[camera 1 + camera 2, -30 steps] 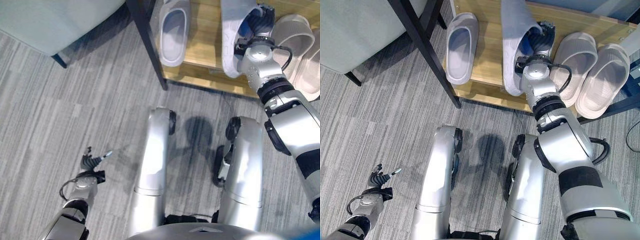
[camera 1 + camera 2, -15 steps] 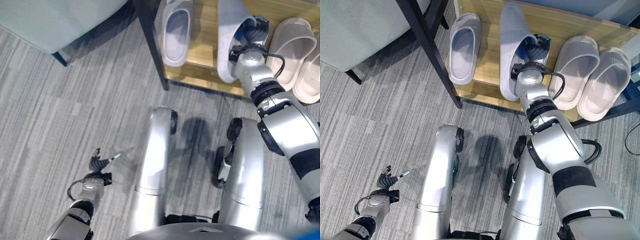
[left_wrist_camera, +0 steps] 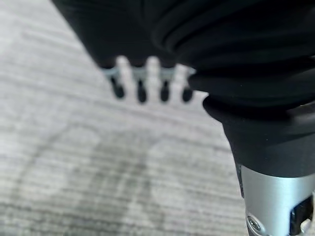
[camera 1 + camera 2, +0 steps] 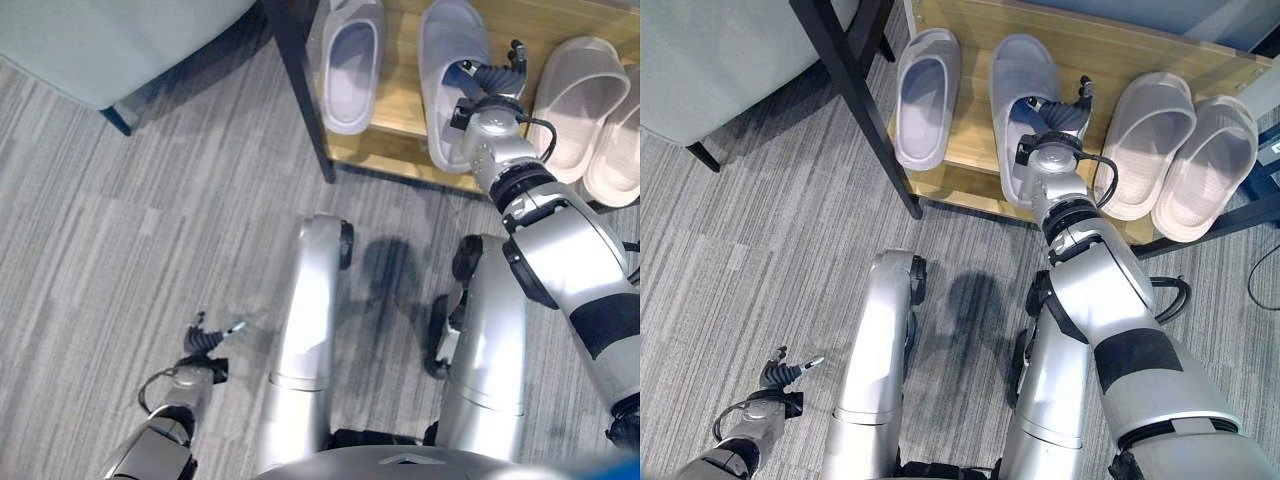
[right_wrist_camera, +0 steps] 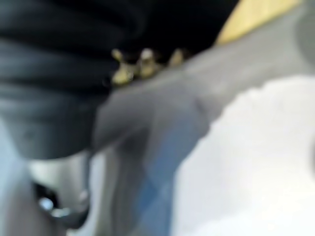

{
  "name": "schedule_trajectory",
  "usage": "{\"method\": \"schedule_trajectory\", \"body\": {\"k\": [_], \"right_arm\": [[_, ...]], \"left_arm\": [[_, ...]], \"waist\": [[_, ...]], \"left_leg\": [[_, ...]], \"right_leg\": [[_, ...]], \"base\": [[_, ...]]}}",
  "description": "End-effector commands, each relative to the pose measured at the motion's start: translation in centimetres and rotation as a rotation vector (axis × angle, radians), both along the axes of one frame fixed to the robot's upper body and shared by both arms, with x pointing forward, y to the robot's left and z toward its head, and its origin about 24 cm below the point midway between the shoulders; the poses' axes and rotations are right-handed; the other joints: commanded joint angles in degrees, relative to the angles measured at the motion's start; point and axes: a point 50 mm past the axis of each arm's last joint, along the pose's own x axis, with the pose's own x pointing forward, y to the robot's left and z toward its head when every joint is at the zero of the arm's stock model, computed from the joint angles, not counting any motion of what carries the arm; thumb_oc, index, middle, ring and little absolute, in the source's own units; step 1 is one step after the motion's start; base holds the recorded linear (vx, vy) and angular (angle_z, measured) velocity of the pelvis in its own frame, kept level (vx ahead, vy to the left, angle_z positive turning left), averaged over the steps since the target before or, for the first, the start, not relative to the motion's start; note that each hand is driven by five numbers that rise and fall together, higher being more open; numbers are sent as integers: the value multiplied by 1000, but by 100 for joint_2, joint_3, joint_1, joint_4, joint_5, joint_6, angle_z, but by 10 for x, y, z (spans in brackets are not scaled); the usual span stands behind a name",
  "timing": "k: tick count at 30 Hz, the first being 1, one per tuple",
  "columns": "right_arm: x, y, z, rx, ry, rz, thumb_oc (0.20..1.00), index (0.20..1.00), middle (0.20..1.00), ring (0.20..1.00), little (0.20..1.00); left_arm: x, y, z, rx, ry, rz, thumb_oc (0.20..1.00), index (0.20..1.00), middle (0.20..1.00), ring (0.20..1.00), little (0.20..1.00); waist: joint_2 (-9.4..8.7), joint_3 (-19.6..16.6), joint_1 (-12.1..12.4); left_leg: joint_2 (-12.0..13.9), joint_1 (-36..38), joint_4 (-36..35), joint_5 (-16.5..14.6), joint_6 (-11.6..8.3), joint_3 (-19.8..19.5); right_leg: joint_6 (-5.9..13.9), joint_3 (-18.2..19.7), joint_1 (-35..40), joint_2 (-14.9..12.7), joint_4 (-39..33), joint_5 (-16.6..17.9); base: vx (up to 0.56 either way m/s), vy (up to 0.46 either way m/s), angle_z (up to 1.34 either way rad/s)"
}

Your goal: Arrange the slippers neatly on the shoe rack.

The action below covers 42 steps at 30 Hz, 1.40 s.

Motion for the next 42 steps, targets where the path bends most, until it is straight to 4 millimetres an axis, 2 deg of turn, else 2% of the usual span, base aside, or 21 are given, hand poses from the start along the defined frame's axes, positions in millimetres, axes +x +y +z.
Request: {"method": "schedule_trajectory", "body": {"k": [1, 4, 8, 15, 24, 32, 37, 42], "right_arm": [[-3, 3, 51, -154, -98, -38, 1000, 1000, 1000, 1000, 1000], [-2, 4, 46, -436, -6, -112, 1000, 1000, 1000, 1000, 1000], [-3, 12, 49, -647, 25, -171, 1000, 1000, 1000, 1000, 1000], [-5, 21, 62, -797, -16, -202, 1000, 1000, 1000, 1000, 1000], [-6, 18, 68, -691, -78, -193, 1000, 1000, 1000, 1000, 1000], [-7, 18, 73, -663, -113, -177, 1000, 1000, 1000, 1000, 1000], [-8, 26, 73, -473, -153, -126, 1000, 1000, 1000, 1000, 1000], [-9, 25, 80, -410, -190, -116, 1000, 1000, 1000, 1000, 1000]], "left_arm": [[-4, -3, -2, 43, 52, -118, 1000, 1000, 1000, 1000, 1000], [-4, -5, -2, 50, 53, -145, 1000, 1000, 1000, 1000, 1000], [-4, -9, -4, 55, 79, -173, 1000, 1000, 1000, 1000, 1000], [-9, -14, -10, 62, 127, -222, 1000, 1000, 1000, 1000, 1000], [-11, -16, -13, 126, 163, -288, 1000, 1000, 1000, 1000, 1000], [-6, -17, -9, 187, 158, -356, 1000, 1000, 1000, 1000, 1000], [-15, -13, -13, 227, 202, -369, 1000, 1000, 1000, 1000, 1000], [-18, -16, -16, 254, 225, -399, 1000, 1000, 1000, 1000, 1000]], "waist": [[150, 165, 294], [179, 165, 315], [171, 165, 318], [146, 165, 299], [151, 165, 257], [175, 165, 344], [164, 165, 412], [188, 165, 457]], "left_leg": [[119, 413, 125, -786, 481, 245], [97, 413, 108, -786, 481, 251], [101, 413, 102, -786, 474, 270], [95, 413, 66, -786, 472, 323], [98, 413, 93, -786, 470, 334], [80, 413, 45, -786, 488, 374], [80, 413, -21, -786, 503, 425], [99, 413, -23, -786, 510, 457]], "right_leg": [[-416, 465, 28, -99, -305, 569], [-418, 451, 28, -116, -310, 551], [-431, 457, 28, -108, -297, 541], [-449, 458, 28, -99, -309, 543], [-445, 450, 28, -74, -304, 551], [-430, 461, 28, -134, -344, 567], [-425, 461, 28, -122, -392, 636], [-419, 483, 29, -154, -390, 663]], "base": [[0, 0, 0], [0, 0, 0], [0, 0, 0], [0, 0, 0], [0, 0, 0], [0, 0, 0], [0, 0, 0], [0, 0, 0]]}}
